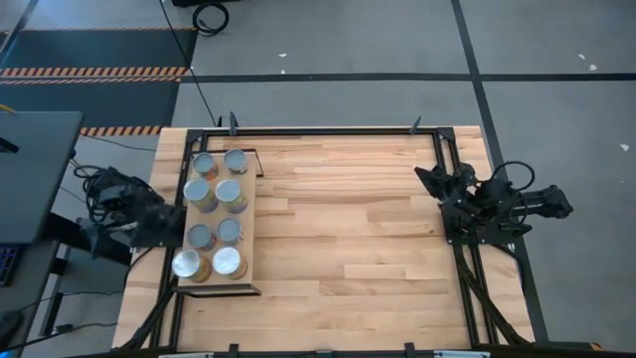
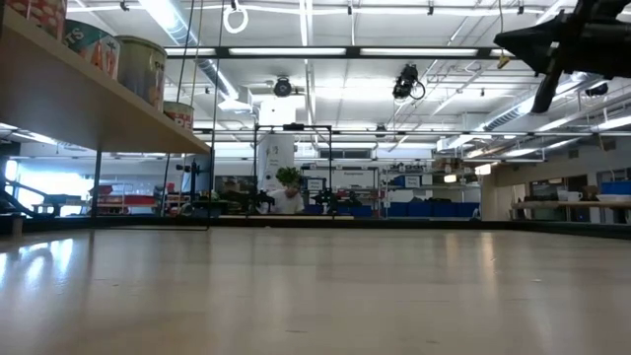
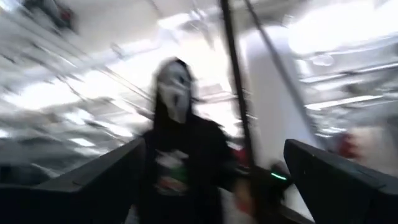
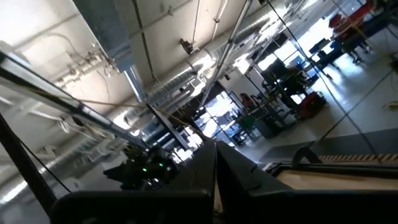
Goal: Pick and place cans onto a shelf
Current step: Return to Home Position
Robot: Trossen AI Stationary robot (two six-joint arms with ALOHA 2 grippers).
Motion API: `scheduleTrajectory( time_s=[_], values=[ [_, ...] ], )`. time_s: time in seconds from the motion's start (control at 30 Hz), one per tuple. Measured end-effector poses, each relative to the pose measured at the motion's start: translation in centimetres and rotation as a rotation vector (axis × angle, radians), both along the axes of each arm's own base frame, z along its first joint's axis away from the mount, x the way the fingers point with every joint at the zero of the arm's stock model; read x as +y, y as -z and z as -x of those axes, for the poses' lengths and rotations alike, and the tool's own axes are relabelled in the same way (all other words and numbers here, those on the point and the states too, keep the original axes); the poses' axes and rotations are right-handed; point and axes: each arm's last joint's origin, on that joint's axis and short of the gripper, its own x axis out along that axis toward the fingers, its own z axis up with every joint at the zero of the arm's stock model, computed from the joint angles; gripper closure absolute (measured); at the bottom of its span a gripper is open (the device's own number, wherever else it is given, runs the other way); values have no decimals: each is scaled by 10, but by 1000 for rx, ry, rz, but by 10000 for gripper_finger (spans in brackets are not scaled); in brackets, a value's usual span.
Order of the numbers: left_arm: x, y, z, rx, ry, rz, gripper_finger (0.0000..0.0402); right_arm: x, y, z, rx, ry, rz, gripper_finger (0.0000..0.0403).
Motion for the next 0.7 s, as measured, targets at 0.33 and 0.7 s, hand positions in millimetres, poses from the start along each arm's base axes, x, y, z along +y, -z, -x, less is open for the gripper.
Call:
scheduleTrajectory(
  time_s=[0.33, 0.7],
  values=[
    [-1, 3, 12, -133, 254, -209, 14, 0, 4, -2, 30, 8, -33, 384],
    [-7, 47, 4, -182, 334, -101, 14, -1, 5, -2, 40, 12, -47, 384]
  ],
)
